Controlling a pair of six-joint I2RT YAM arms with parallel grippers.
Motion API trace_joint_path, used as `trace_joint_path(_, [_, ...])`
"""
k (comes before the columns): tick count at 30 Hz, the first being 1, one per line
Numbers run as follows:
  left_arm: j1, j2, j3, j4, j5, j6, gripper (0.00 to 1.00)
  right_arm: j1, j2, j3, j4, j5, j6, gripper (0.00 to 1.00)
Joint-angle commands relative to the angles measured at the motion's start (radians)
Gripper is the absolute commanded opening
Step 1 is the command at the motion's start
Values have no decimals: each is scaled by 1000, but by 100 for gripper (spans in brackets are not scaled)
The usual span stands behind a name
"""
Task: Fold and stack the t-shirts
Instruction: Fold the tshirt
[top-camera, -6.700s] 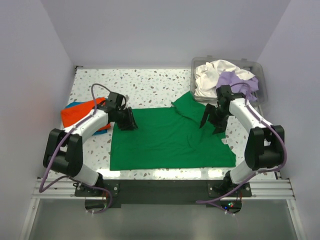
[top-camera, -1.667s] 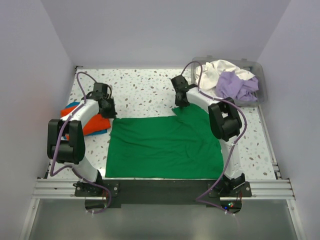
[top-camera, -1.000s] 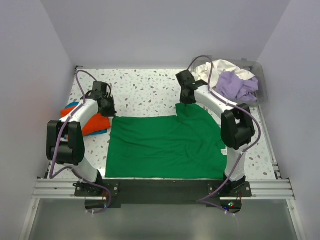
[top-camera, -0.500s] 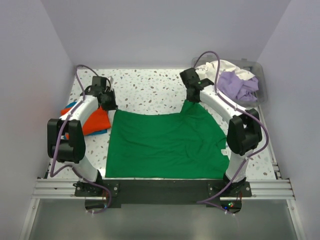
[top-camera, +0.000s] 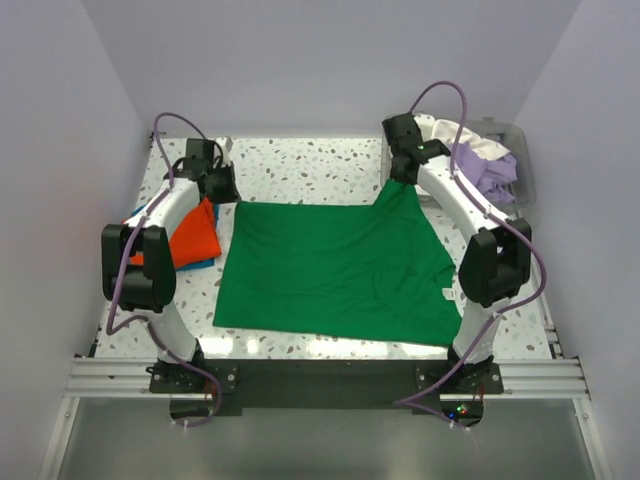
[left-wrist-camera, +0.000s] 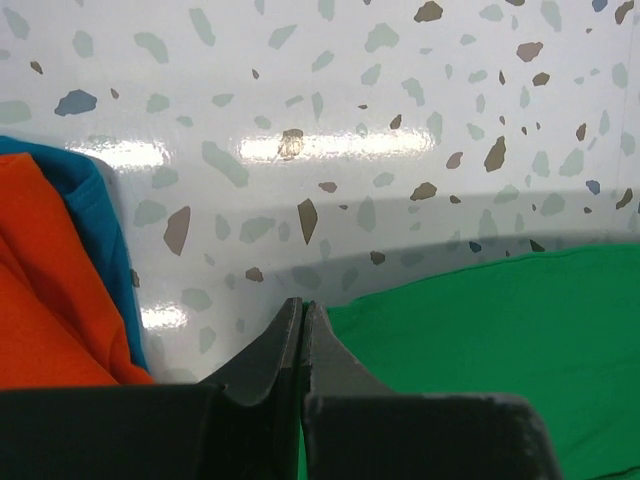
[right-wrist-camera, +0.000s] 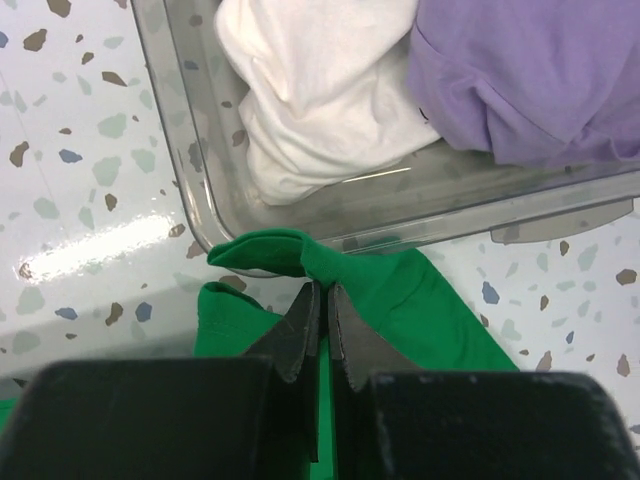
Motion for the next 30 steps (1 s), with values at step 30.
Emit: trace_joint_path(30, [8,-302,-293,-193,-107,-59,0,7,-560,-647,-374,-214,190,0])
